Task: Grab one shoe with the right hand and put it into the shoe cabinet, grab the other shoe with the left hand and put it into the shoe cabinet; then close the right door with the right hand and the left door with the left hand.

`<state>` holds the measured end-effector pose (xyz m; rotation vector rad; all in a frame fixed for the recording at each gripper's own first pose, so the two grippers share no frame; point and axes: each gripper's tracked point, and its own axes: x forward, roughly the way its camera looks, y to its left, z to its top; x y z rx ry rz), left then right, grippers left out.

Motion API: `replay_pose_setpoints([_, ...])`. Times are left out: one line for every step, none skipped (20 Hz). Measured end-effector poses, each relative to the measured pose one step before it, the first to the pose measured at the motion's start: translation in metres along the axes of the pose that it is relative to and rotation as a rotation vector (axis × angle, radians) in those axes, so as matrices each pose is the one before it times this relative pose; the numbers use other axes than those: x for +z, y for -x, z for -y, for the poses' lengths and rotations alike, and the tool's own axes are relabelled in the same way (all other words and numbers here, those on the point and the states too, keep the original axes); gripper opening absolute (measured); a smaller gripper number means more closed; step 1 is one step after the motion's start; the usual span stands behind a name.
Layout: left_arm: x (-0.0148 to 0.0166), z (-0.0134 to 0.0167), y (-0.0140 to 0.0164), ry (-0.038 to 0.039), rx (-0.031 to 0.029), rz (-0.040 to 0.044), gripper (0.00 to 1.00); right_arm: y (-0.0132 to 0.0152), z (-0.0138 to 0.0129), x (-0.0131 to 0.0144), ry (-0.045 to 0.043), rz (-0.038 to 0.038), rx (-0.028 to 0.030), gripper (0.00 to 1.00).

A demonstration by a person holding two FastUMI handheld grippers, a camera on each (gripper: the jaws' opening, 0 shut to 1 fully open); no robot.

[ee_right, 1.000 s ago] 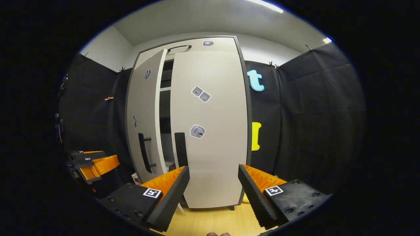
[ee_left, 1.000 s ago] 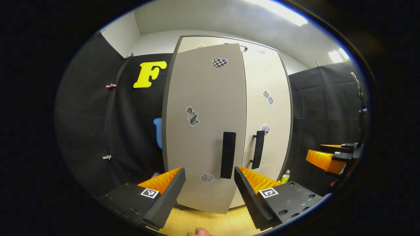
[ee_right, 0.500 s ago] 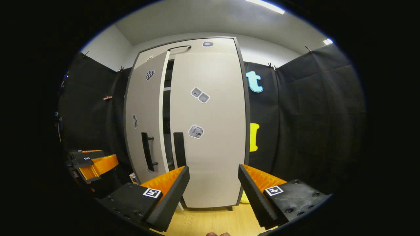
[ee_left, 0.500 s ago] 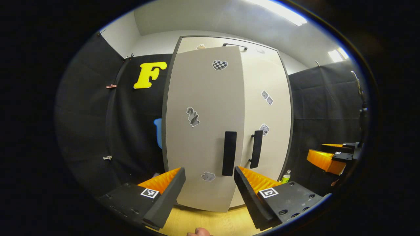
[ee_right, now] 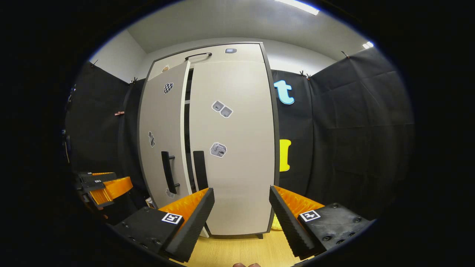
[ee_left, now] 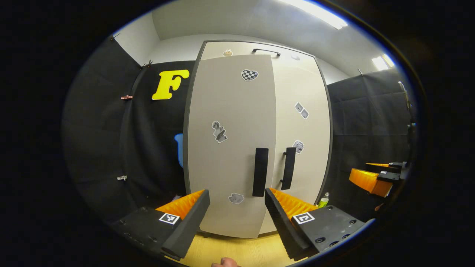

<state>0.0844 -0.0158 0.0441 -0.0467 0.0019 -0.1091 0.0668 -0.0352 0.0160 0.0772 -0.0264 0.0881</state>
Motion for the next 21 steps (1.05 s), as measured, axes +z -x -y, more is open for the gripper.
replay_pose_setpoints([0.00009, 0.00068, 0.00001, -0.00151, -0.00094, 0.00086, 0.95, 0.00002, 0.00072, -0.00018, 0.00295, 0.00086, -0.00358, 0.98])
replay_pose_setpoints([0.00111, 0.00013, -0.00046, -0.00255, 0.00069, 0.00175, 0.95, 0.0004, 0.00021, -0.00058, -0.00061, -0.00016, -0.0002, 0.98])
replay_pose_setpoints([0.00049, -0.00045, -0.00051, -0.00225, 0.00096, 0.00134, 0.95, -0.00066, -0.00059, -0.00093, -0.00264, -0.00265, 0.00019, 0.98])
replay_pose_setpoints([0.00074, 0.0001, 0.00056, -0.00141, 0.00015, -0.00002, 0.95, 0.00085, -0.00069, 0.00013, -0.00197, -0.00008, -0.00053, 0.98])
replay_pose_setpoints([-0.0005, -0.00011, -0.00009, -0.00033, 0.00052, 0.00083, 0.95, -0.00049, -0.00044, 0.00061, 0.00054, 0.00268, -0.00062, 0.98])
replay_pose_setpoints([0.0008, -0.00043, -0.00003, 0.00087, 0.00146, 0.00171, 0.95, 0.00039, -0.0004, 0.00069, 0.00478, 0.00196, -0.00042, 0.98])
replay_pose_setpoints([-0.00007, -0.00141, 0.00002, 0.00224, 0.00367, 0.00103, 0.95, -0.00037, -0.00069, -0.00022, 0.00384, 0.00111, 0.00064, 0.99])
replay_pose_setpoints([0.00018, -0.00096, 0.00017, 0.0047, 0.00226, 0.00021, 0.95, 0.00081, -0.00078, -0.00036, 0.00274, -0.0001, 0.0005, 0.98])
replay_pose_setpoints([0.00056, -0.00015, 0.0001, 0.00577, 0.00055, 0.00138, 0.95, 0.00082, -0.0011, -0.00049, 0.00016, 0.00036, 0.00134, 0.99])
replay_pose_setpoints([0.00121, -0.0003, 0.00029, 0.00441, 0.00075, 0.00266, 0.95, 0.00087, -0.00075, 0.00087, -0.00206, 0.00238, -0.00053, 0.98])
replay_pose_setpoints([-0.00034, -0.0006, 0.00069, 0.00027, 0.00061, 0.00114, 0.95, 0.00045, -0.00185, 0.00006, -0.00209, 0.00129, 0.00316, 0.98])
replay_pose_setpoints([0.00033, -0.00114, 0.0008, -0.00124, 0.00234, 0.00184, 0.95, 0.0009, -0.0005, -0.00014, -0.00175, 0.00073, 0.00054, 0.98])
replay_pose_setpoints([-0.00048, 0.00013, -0.00015, 0.00104, 0.00001, -0.00005, 0.95, -0.00019, -0.00051, -0.0002, 0.00027, -0.00102, 0.00085, 0.98])
replay_pose_setpoints([-0.00089, 0.00031, 0.00062, 0.00377, -0.00102, -0.0012, 0.95, 0.00015, -0.0006, 0.00018, 0.00234, 0.00132, 0.00106, 0.98])
replay_pose_setpoints([-0.00077, -0.00016, 0.00058, 0.0057, -0.00078, -0.00169, 0.95, 0.0, 0.00029, -0.00035, 0.00261, -0.00031, -0.00286, 0.98])
replay_pose_setpoints([0.00019, -0.00039, 0.0003, 0.00317, -0.00119, -0.0004, 0.95, 0.00077, -0.00053, 0.00088, 0.00015, 0.00254, 0.00172, 0.98])
replay_pose_setpoints([0.00056, -0.00062, -0.00024, -0.00095, 0.00147, 0.00284, 0.95, -0.00104, -0.00008, 0.00063, -0.00157, 0.00165, 0.00077, 0.98])
replay_pose_setpoints([0.00063, -0.00104, -0.00038, -0.00411, 0.00231, 0.0007, 0.95, 0.00073, 0.00032, 0.00074, -0.00033, 0.00218, -0.00041, 0.98])
replay_pose_setpoints([-0.00076, -0.00074, 0.00042, -0.00227, 0.00192, -0.0003, 0.95, -0.00095, 0.00069, -0.00036, 0.00188, -0.00048, -0.00304, 0.98])
replay_pose_setpoints([-0.00032, -0.00087, -0.00032, 0.00117, 0.00152, -0.00111, 0.95, 0.00082, 0.00005, 0.00021, 0.00021, -0.00021, -0.00031, 0.98])
replay_pose_setpoints([-0.00174, -0.00057, 0.00118, 0.00446, 0.00011, -0.00337, 0.95, -0.00033, -0.00031, -0.00005, -0.00157, 0.00083, 0.00034, 0.98])
